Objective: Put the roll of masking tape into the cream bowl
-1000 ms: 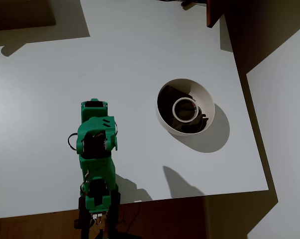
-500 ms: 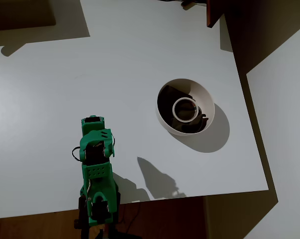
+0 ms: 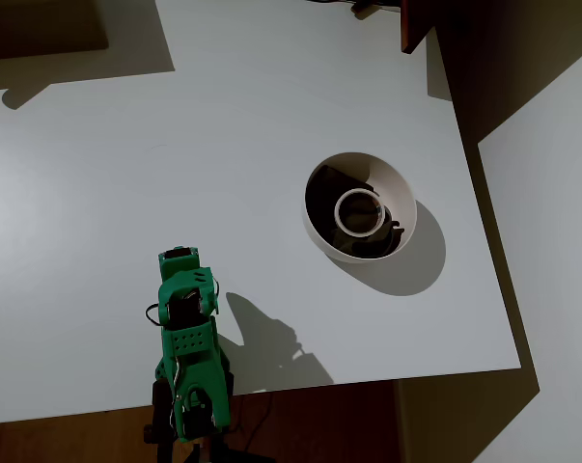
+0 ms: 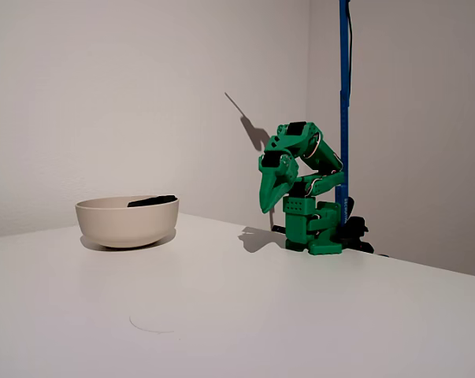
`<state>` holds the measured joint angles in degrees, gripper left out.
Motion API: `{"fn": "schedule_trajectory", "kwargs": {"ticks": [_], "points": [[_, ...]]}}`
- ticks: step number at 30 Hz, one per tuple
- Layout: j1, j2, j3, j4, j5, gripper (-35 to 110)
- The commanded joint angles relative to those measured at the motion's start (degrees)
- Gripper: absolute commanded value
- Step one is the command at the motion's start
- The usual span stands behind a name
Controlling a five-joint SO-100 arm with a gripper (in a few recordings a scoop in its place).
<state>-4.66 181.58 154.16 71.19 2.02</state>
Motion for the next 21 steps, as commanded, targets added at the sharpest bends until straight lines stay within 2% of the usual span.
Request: {"fn": "schedule_trajectory", "kwargs": {"ticks": [1,6,21], "points": [[-0.35,5.98,2.55,1.14,0.09,-8],[-0.26,12.57,6.86,4.13,-0.26,-8],[1.05,12.66,13.36,4.83,-0.26,-8]]}}
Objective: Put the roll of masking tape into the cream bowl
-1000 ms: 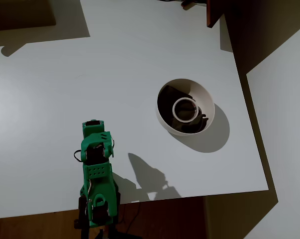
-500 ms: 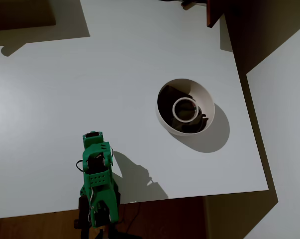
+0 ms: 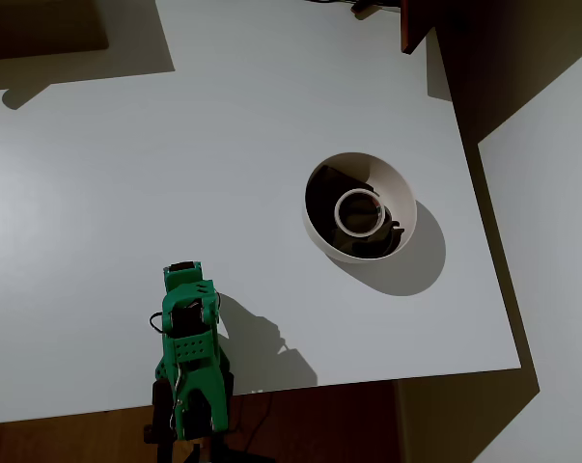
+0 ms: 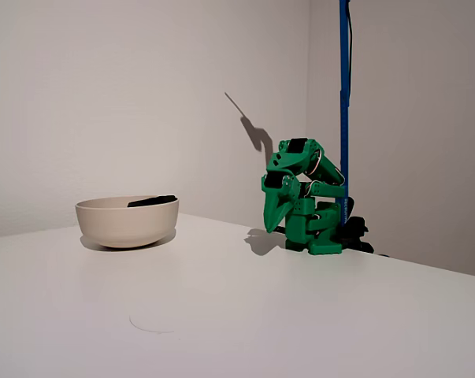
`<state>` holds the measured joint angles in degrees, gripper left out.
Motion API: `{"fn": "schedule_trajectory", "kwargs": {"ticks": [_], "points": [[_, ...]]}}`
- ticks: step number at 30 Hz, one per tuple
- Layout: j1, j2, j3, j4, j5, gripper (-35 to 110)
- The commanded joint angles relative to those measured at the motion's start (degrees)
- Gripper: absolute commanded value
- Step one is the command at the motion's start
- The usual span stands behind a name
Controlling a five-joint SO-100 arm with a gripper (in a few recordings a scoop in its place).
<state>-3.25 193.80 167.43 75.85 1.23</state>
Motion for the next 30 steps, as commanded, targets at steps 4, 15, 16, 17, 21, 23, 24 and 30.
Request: {"fn": "schedule_trajectory", "kwargs": {"ticks": [4,15,16,17,21,23,24,30], "points": [[-0.18,0.44,0.09,0.44,0.26,-8],[0.53,0.44,-0.18,2.11,-0.44,-7],[0.53,0.44,-0.26,2.37,-0.44,-8],[0.53,0.44,-0.26,2.55,-0.26,-8],[1.05,0.44,-0.26,2.64,0.35,-8],[1.23,0.44,-0.26,2.64,0.35,-8],[1.23,0.44,-0.35,2.64,0.35,-8],[1.23,0.44,-0.35,2.64,0.35,-8]]}}
